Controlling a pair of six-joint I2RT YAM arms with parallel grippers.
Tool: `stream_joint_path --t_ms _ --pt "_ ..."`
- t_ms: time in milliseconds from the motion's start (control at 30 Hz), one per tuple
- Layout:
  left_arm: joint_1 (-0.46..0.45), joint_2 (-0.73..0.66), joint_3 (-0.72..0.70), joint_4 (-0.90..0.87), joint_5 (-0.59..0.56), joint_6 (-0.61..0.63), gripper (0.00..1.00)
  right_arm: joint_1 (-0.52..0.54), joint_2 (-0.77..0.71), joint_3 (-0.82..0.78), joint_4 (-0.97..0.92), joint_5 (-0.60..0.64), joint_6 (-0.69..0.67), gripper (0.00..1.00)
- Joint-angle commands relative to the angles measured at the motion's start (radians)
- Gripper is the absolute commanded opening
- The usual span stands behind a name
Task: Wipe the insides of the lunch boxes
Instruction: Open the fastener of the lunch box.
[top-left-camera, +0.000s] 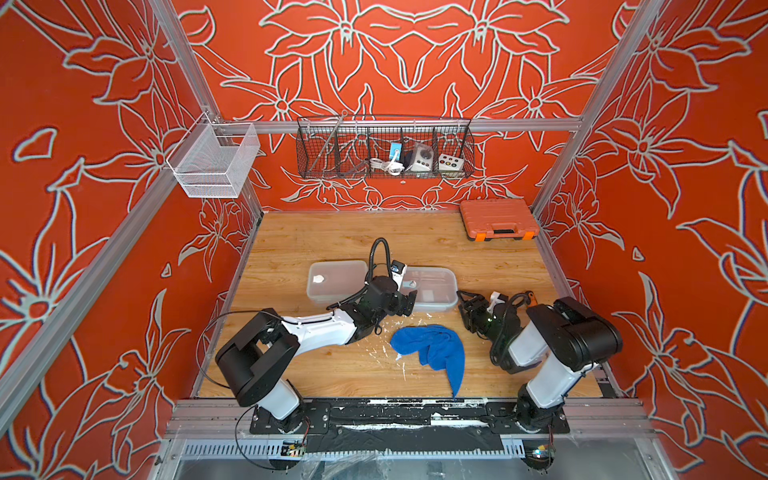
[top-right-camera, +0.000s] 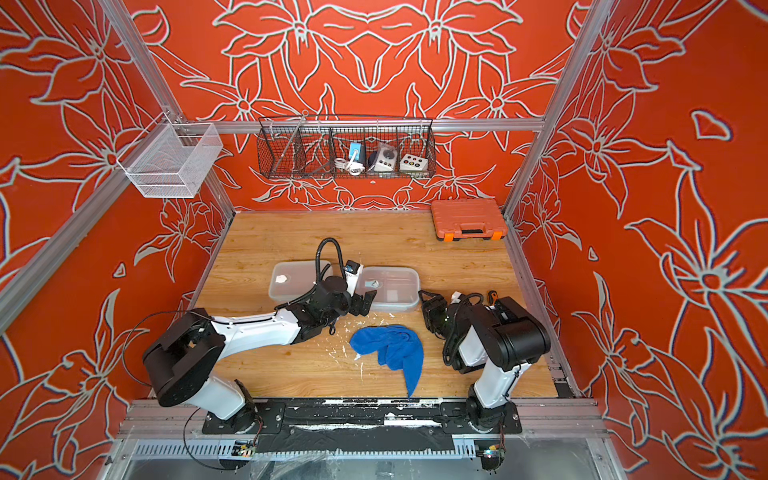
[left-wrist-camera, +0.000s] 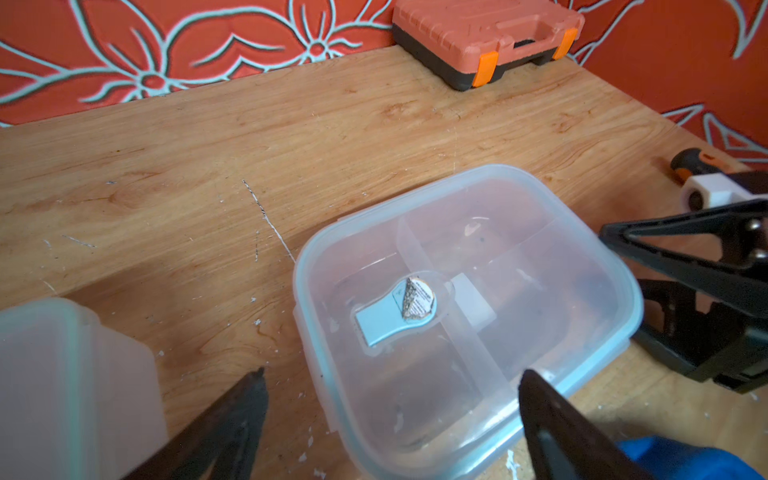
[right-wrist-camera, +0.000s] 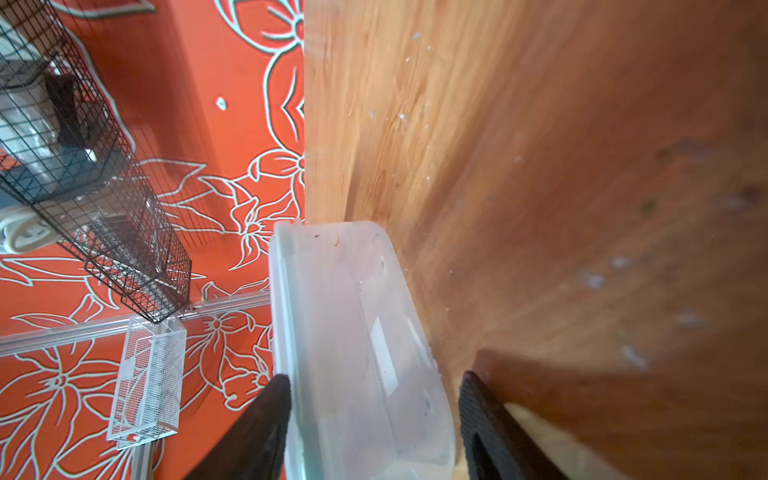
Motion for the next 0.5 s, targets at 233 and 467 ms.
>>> stream_joint_path --t_ms 233,467 --pt "-0.047 0.106 0.013 0.080 -0.075 0.080 0.86 0.052 -0.010 0.009 0.058 0.131 0.047 0.64" --pt "-0.072 0.138 -0.010 0.118 -0.089 0.079 0.81 0.069 0.023 0.072 0.059 0.152 0.078 0.60"
